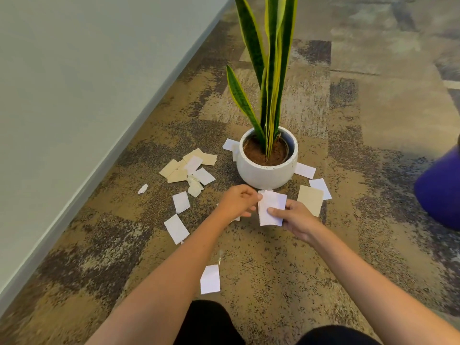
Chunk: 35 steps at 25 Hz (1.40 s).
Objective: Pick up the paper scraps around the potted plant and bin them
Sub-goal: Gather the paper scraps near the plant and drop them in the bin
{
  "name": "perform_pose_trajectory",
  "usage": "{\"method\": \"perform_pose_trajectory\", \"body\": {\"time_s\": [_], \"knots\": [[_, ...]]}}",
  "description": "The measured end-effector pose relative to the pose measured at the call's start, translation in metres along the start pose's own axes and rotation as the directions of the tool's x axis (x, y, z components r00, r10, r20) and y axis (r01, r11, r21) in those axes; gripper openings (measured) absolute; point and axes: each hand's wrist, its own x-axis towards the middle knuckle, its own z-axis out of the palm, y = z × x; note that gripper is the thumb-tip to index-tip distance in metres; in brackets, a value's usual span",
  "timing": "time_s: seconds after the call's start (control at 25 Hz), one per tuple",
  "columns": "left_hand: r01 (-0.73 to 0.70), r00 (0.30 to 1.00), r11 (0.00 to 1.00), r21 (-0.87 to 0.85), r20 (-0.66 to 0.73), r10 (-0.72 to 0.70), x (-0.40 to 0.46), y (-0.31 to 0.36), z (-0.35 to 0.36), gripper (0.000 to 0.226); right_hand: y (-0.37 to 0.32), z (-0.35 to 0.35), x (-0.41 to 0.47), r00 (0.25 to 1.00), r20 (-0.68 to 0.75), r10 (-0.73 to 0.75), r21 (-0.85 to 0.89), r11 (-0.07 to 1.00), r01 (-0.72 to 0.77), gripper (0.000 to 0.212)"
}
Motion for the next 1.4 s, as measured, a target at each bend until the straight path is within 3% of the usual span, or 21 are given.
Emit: {"method": "perform_pose_trajectory", "body": {"time_s": [0.12, 0.24, 0.36, 0.52, 0.76, 0.88, 1.0, 1.12, 1.24, 1.4], "knots": [[-0.003, 1.000, 0.918, 0.397, -0.001, 0.004, -0.022, -0.060, -0.023, 0.021, 0.017, -0.010, 0.001, 0.998, -0.047, 0.028, -0.084, 0.996, -0.032, 0.037], [-0.015, 0.991, 0.620, 0.784, 0.094, -0.095, -0.047, -0.125, -0.037, 0.040, 0.040, -0.022, -0.004, 0.994, -0.103, 0.042, -0.237, 0.969, -0.065, 0.044], [-0.036, 0.979, 0.542, 0.839, 0.138, -0.149, -0.061, -0.162, -0.037, 0.060, 0.056, -0.027, -0.008, 0.988, -0.148, 0.047, -0.272, 0.958, -0.087, 0.048], [-0.069, 0.990, 0.520, 0.851, 0.123, -0.069, -0.068, -0.182, -0.031, 0.055, 0.067, -0.020, -0.010, 0.987, -0.151, 0.049, -0.290, 0.953, -0.092, 0.046], [-0.067, 0.995, 0.652, 0.755, 0.100, -0.014, -0.070, -0.189, -0.027, 0.015, 0.070, -0.001, -0.013, 0.995, -0.096, 0.036, -0.298, 0.953, -0.063, 0.045], [0.028, 0.999, 0.849, 0.528, 0.007, -0.037, -0.068, -0.171, -0.031, 0.015, 0.068, 0.005, -0.013, 0.997, -0.079, 0.025, -0.284, 0.958, -0.047, 0.043], [-0.010, 0.997, 0.951, 0.309, -0.076, 0.035, -0.057, -0.134, -0.034, 0.020, 0.062, 0.019, -0.012, 0.999, -0.050, 0.008, -0.261, 0.965, -0.021, 0.038], [-0.113, 0.983, 0.960, 0.255, -0.113, 0.146, -0.042, -0.097, -0.029, 0.015, 0.051, 0.039, -0.013, 1.000, 0.004, 0.012, -0.205, 0.979, -0.011, 0.020], [-0.177, 0.962, 0.922, 0.344, -0.135, 0.236, -0.032, -0.072, -0.015, 0.014, 0.037, 0.054, -0.017, 0.994, 0.110, -0.017, -0.095, 0.995, 0.028, 0.024], [-0.210, 0.961, 0.940, 0.269, -0.119, 0.249, -0.030, -0.066, -0.011, 0.015, 0.031, 0.055, -0.019, 0.992, 0.025, -0.123, -0.194, 0.973, 0.126, 0.027]]}}
